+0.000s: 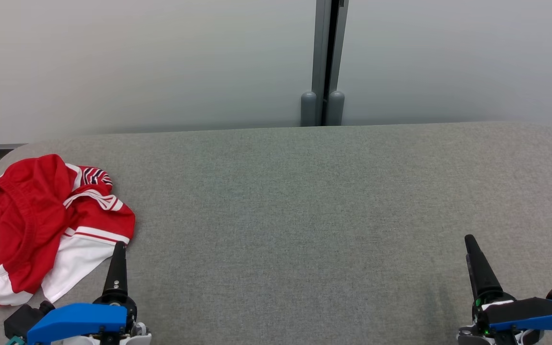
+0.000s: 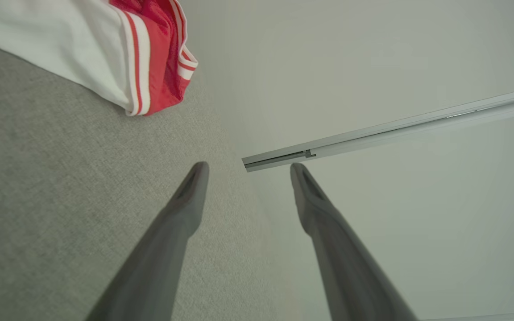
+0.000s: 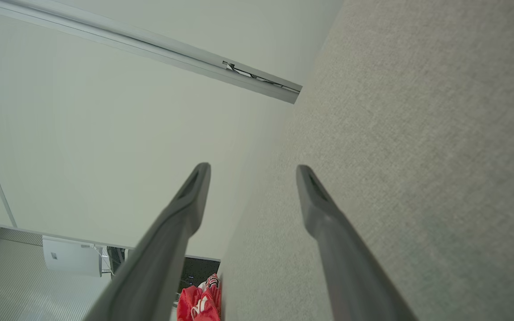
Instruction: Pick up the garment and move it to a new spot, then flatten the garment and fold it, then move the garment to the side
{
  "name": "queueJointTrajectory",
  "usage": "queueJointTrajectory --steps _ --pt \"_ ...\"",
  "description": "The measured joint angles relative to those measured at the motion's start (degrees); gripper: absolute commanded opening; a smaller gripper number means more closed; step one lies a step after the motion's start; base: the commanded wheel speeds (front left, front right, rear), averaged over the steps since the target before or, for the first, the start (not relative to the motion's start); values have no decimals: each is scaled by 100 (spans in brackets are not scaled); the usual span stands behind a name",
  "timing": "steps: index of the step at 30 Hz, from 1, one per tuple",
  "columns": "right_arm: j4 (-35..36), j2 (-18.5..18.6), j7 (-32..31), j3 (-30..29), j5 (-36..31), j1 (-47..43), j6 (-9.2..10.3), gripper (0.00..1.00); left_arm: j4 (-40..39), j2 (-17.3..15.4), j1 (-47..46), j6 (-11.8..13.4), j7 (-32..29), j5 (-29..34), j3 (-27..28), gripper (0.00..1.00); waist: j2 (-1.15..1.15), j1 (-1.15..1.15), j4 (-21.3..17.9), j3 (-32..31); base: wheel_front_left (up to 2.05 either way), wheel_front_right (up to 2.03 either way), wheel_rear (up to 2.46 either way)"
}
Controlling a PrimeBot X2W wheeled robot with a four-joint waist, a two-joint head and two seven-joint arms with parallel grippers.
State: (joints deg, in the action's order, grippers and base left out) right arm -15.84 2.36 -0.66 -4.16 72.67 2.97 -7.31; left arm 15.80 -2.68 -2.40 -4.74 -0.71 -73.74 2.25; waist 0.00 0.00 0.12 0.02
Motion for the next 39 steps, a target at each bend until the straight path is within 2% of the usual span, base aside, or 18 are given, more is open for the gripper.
queueJointTrajectory --steps 22,39 --pt "44 3 437 80 -2022 -81 0 100 -3 -114 1 203 444 2203 -480 100 0 0 21 -2 0 0 0" --pt "49 7 742 136 -3252 -94 -1 100 18 -211 1 323 745 3517 -713 100 0 0 43 -13 0 0 0"
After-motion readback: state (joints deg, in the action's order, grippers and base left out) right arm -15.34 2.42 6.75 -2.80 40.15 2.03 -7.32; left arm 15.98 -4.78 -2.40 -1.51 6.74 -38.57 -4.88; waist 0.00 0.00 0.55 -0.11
